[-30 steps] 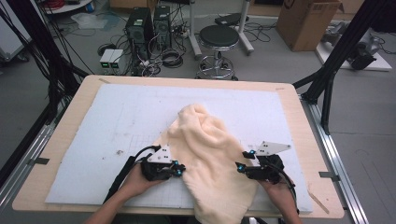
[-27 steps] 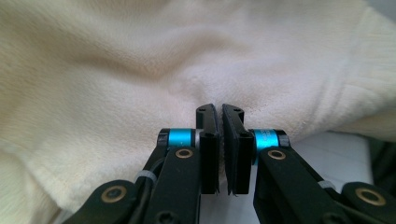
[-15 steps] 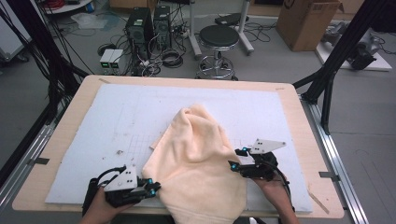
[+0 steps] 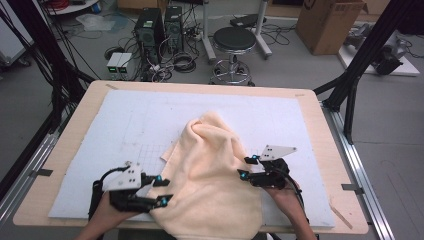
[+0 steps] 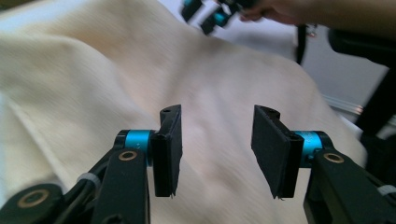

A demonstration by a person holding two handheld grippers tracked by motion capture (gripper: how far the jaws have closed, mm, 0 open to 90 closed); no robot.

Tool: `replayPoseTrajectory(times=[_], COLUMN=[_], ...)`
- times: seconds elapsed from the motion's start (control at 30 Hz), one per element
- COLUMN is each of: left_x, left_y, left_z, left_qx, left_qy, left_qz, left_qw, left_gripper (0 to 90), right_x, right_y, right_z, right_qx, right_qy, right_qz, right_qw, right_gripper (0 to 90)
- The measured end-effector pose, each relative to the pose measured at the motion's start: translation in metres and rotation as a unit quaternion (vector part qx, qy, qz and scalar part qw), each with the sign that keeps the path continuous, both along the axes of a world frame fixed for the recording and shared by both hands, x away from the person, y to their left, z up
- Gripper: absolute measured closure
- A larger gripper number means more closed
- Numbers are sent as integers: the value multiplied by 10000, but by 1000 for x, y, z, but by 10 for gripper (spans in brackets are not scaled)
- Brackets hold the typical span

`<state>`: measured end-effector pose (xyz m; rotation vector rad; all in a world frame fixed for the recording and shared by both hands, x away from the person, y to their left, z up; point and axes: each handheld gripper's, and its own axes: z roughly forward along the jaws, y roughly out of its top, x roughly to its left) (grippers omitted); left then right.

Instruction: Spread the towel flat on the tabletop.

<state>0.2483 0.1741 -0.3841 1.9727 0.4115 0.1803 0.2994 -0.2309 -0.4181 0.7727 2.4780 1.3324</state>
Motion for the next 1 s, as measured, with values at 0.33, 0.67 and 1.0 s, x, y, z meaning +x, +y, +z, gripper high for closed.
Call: replayPoseTrajectory(times=[0.33,0.67,1.0], left_x=[86,131,135], left_y=[-34,-51,-61], left_z=[-4,-29,-50], left_qx=[-162,353,1090], left_qy=[48,496,735], left_qz=[651,1361,1420], left_qw=[9977,9888,9811], left_gripper=[510,424,656], right_x=[16,32,41], right_y=[-11,-13,-5], right_z=[5,-3,-11], right_qx=[285,291,122], right_qy=[-15,93,301], right_qz=[-314,-545,-475], right_qw=[9991,9980,9983], right_gripper=[469,469,506])
